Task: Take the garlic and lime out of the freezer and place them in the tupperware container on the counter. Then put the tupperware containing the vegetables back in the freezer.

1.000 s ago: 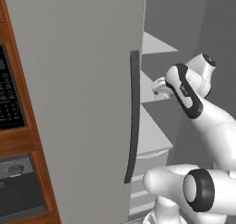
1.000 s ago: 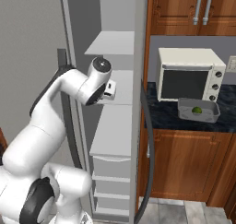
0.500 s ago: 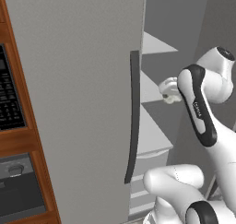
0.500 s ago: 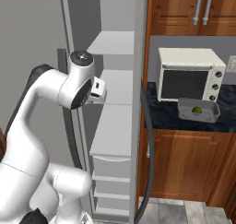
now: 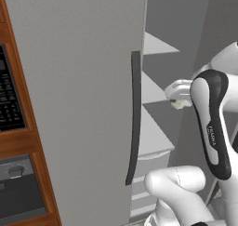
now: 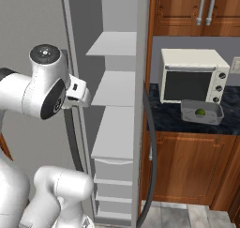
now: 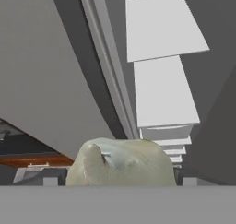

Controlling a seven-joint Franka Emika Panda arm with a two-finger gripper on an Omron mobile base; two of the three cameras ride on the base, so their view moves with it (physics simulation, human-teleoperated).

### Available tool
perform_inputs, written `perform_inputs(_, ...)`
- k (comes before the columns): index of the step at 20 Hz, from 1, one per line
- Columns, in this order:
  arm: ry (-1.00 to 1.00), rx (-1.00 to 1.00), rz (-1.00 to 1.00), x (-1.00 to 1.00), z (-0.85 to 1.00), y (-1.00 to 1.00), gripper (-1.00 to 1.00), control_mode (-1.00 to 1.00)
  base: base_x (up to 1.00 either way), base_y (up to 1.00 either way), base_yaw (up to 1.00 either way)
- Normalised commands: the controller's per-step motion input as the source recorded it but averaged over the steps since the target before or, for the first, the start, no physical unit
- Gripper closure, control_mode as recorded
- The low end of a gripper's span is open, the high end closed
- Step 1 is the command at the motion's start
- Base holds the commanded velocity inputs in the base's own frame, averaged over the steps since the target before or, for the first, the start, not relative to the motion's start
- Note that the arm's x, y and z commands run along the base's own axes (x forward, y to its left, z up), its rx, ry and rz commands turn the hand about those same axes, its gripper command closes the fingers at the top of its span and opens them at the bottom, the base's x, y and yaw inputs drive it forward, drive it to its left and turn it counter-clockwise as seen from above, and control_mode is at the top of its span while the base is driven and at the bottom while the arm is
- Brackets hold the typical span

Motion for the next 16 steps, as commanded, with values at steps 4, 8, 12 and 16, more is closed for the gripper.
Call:
perform_inputs(4, -0.02, -0.04, 0.0, -0.52, 0.21, 0.19, 1.0, -1.0, 0.0, 0.0, 0.0)
perform_inputs(8, 0.03, -0.03, 0.0, -0.14, 0.04, 0.16, 1.0, -1.0, 0.0, 0.0, 0.0)
perform_inputs(12, 0.0, 0.0, 0.0, 0.0, 0.0, 0.0, 1.0, -1.0, 0.0, 0.0, 0.0)
perform_inputs(16, 0.0, 0.0, 0.0, 0.0, 0.0, 0.0, 1.0, -1.0, 0.0, 0.0, 0.0)
